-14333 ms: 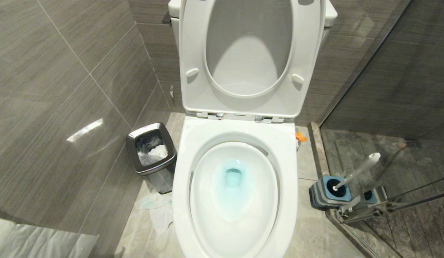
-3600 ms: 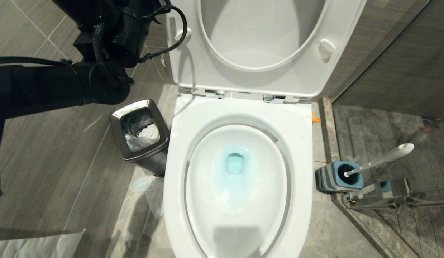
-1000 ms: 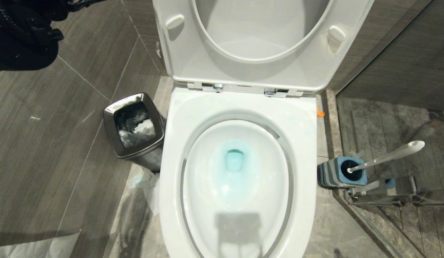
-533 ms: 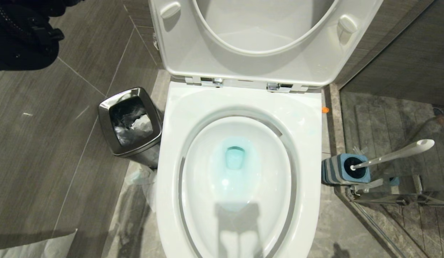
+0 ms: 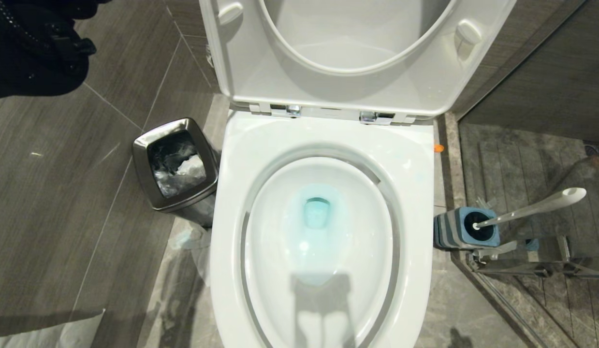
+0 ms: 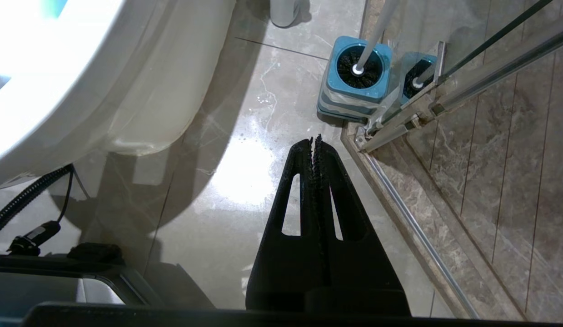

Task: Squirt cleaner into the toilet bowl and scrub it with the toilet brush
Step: Flush the toilet

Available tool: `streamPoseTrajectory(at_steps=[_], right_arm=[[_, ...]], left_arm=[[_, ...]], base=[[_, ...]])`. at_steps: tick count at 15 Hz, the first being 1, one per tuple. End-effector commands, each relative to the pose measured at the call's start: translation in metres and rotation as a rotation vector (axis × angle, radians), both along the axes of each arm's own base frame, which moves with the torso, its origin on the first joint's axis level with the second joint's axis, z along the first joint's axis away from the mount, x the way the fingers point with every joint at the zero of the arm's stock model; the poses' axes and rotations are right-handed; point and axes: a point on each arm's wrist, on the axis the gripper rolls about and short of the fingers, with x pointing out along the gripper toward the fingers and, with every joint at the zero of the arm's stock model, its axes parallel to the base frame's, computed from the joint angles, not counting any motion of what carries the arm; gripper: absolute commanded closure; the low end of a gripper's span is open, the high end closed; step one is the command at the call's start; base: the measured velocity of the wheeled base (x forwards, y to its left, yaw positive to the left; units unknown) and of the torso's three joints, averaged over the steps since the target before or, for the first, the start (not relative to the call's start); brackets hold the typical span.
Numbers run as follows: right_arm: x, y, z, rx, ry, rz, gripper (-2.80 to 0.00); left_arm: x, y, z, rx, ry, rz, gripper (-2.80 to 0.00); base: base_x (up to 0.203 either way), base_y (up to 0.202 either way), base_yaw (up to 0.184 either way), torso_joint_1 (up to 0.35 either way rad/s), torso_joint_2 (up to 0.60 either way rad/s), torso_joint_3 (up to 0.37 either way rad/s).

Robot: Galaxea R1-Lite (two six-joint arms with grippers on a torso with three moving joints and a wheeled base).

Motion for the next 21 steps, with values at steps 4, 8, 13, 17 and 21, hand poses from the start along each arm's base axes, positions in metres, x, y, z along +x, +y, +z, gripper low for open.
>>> streamPoseTrajectory(at_steps=[4,8,13,17,21], right_arm=[[0.0,0.0,0.0,-0.001,0.002,0.001,0.0],[0.0,0.0,0.0,-0.001,0.002,0.001,0.0],[0.0,0.0,0.0,-0.001,0.002,0.001,0.0],[0.0,0.0,0.0,-0.001,0.001,0.001,0.0],[0.0,0.0,0.0,-0.001,0.002,0.001,0.0]], left_arm=[[0.005,-0.015,-0.008,0.016,0.022,-0.038,0.0],[0.011,-0.018,-0.012,0.024,0.035,-0.037,0.0],[0.02,-0.022,-0.019,0.044,0.075,-0.036,0.0],[0.029,-0.026,-0.027,0.079,0.136,-0.041,0.0],[0.038,-0.032,-0.035,0.121,0.184,-0.055,0.0]], base=[[0.0,0.0,0.0,0.0,0.0,0.0],[0.0,0.0,0.0,0.0,0.0,0.0],[0.0,0.0,0.0,0.0,0.0,0.0],[0.0,0.0,0.0,0.0,0.0,0.0],[0.0,0.0,0.0,0.0,0.0,0.0]])
